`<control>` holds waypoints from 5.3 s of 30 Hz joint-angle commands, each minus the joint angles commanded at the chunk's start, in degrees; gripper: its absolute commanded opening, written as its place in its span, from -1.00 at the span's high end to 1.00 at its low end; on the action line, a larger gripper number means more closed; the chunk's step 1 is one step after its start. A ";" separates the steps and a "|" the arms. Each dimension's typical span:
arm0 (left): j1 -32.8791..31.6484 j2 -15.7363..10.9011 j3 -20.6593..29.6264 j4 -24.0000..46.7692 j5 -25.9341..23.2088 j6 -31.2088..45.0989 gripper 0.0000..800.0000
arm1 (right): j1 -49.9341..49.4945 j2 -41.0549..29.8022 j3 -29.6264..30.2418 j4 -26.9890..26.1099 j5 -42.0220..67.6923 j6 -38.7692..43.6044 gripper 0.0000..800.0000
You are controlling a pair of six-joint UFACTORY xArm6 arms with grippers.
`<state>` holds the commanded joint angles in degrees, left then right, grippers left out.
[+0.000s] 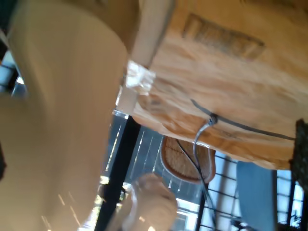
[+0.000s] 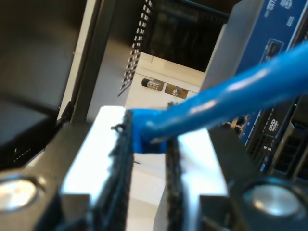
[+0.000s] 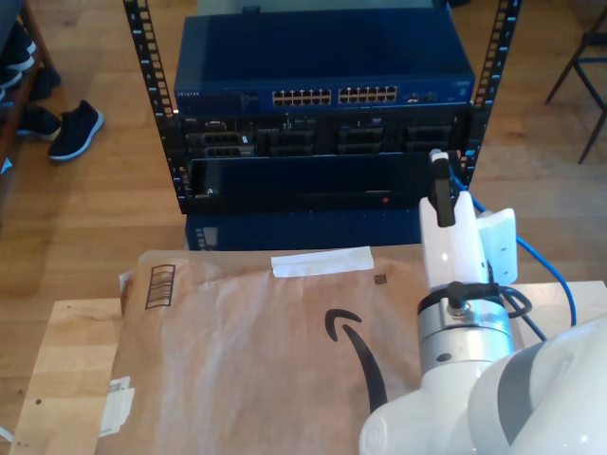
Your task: Grab the cable and plug it in
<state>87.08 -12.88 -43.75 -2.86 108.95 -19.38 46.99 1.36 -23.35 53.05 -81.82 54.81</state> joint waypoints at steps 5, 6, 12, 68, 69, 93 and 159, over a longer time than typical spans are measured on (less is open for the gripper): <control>3.16 -9.76 12.92 4.40 -11.16 5.36 -1.00 | 0.00 1.58 -0.70 0.00 0.09 0.00 0.99; 3.16 -10.46 14.59 4.75 -13.01 5.45 -1.00 | 0.00 1.67 -0.70 0.00 0.09 0.00 0.99; 3.25 -12.66 21.10 5.01 -25.05 5.89 -1.00 | 0.00 2.02 -1.49 0.00 0.26 0.09 1.00; 9.85 -16.62 37.98 8.35 -48.00 13.80 -1.00 | 6.42 4.75 -2.29 11.25 -1.58 7.03 1.00; 9.85 -16.62 37.98 8.35 -48.00 13.80 -1.00 | 6.51 4.75 -2.37 13.01 -1.49 7.03 1.00; 9.85 -16.62 37.98 8.35 -47.91 13.80 -1.00 | 4.22 4.84 -2.81 14.68 3.60 5.63 0.99; 9.85 -16.62 37.98 8.35 -47.91 13.80 -1.00 | -7.21 23.38 -24.35 -2.64 -1.41 21.71 1.00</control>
<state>96.92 -29.49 -5.77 5.49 61.03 -5.58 39.78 24.75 -47.70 50.42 -83.23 76.53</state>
